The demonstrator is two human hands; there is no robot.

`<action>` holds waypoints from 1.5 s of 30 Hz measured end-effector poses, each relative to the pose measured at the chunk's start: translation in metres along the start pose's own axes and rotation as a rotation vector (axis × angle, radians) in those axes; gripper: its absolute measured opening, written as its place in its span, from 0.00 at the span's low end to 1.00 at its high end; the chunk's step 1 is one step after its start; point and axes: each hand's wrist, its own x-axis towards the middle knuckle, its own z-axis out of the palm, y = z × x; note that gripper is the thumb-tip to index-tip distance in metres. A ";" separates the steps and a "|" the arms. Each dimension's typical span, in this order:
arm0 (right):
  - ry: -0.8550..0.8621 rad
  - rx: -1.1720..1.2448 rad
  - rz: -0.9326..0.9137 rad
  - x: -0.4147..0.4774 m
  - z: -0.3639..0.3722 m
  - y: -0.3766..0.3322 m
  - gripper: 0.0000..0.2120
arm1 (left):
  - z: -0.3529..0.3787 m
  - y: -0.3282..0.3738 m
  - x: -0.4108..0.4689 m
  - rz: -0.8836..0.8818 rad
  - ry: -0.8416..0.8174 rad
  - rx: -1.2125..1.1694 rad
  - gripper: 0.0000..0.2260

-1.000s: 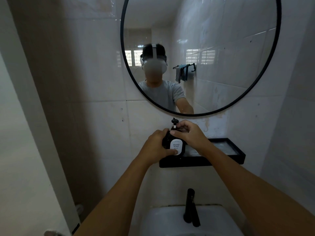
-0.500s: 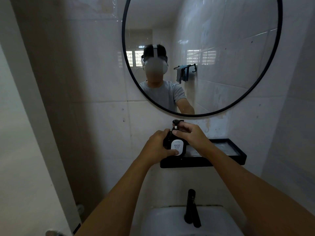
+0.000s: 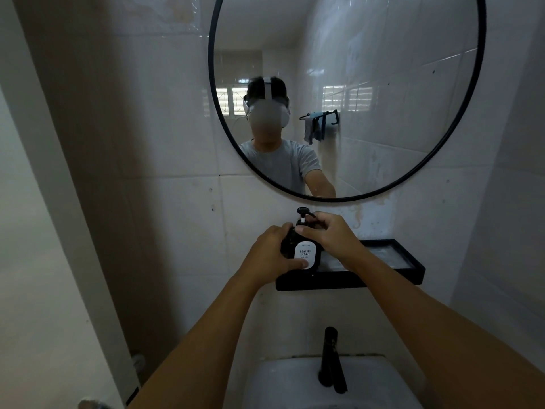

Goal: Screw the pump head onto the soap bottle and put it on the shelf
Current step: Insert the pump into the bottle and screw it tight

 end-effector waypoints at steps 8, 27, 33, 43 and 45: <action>-0.018 0.016 -0.023 -0.002 -0.001 0.000 0.10 | 0.000 0.001 0.000 -0.010 -0.003 -0.002 0.35; 0.013 -0.173 -0.059 -0.002 0.002 -0.003 0.11 | 0.001 0.000 0.000 -0.004 0.004 0.021 0.34; 0.065 -0.266 -0.084 0.000 0.007 -0.005 0.10 | 0.001 -0.001 -0.001 0.006 0.015 0.019 0.32; 0.133 -0.360 -0.106 0.000 0.012 -0.006 0.12 | 0.000 0.000 -0.001 0.019 0.012 0.019 0.30; 0.139 -0.364 -0.104 0.000 0.013 -0.007 0.11 | 0.000 0.000 -0.001 0.020 0.013 0.016 0.30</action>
